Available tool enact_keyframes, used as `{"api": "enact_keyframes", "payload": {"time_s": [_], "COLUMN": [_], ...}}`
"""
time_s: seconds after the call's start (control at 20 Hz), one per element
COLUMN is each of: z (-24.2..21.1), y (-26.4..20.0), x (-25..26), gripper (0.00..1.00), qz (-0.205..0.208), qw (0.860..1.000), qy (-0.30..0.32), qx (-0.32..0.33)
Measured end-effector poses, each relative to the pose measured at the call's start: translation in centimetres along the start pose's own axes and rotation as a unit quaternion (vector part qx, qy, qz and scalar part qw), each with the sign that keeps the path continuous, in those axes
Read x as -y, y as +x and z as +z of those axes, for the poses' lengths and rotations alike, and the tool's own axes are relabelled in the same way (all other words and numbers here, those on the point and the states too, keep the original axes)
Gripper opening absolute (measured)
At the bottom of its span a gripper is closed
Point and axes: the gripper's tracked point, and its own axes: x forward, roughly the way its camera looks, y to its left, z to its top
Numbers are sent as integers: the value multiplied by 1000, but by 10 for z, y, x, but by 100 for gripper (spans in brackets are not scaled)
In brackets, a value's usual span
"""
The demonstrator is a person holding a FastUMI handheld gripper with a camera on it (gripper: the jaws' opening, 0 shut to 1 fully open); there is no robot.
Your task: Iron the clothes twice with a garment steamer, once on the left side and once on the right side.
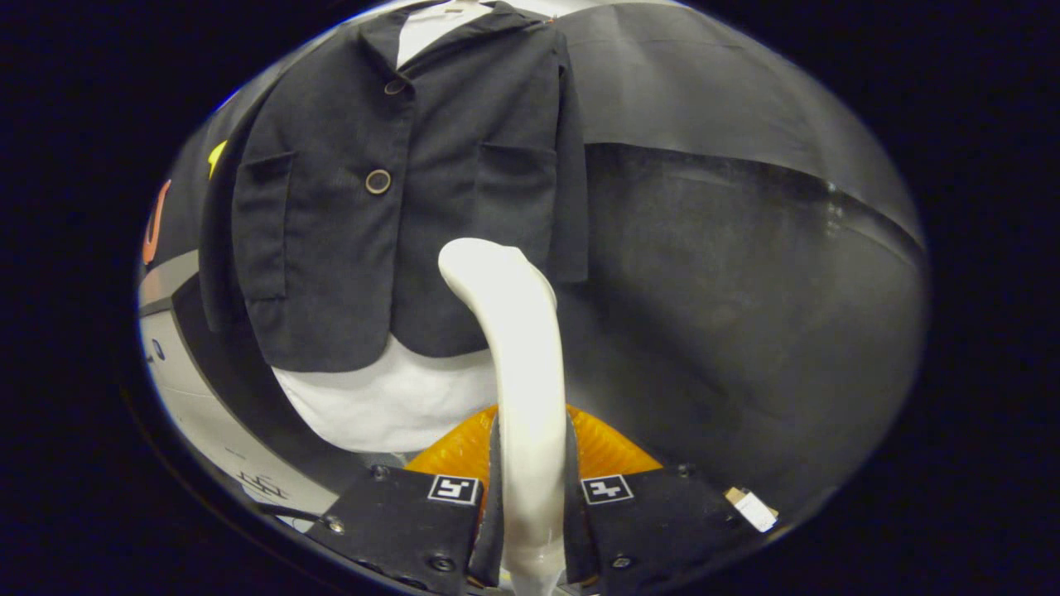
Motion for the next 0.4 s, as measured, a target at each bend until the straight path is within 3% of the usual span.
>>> {"api": "enact_keyframes", "payload": {"time_s": [0.4], "z": [-43], "y": [9], "x": [-5], "gripper": [32], "qz": [-6], "qw": [999], "qy": [-7], "qx": [-48]}}
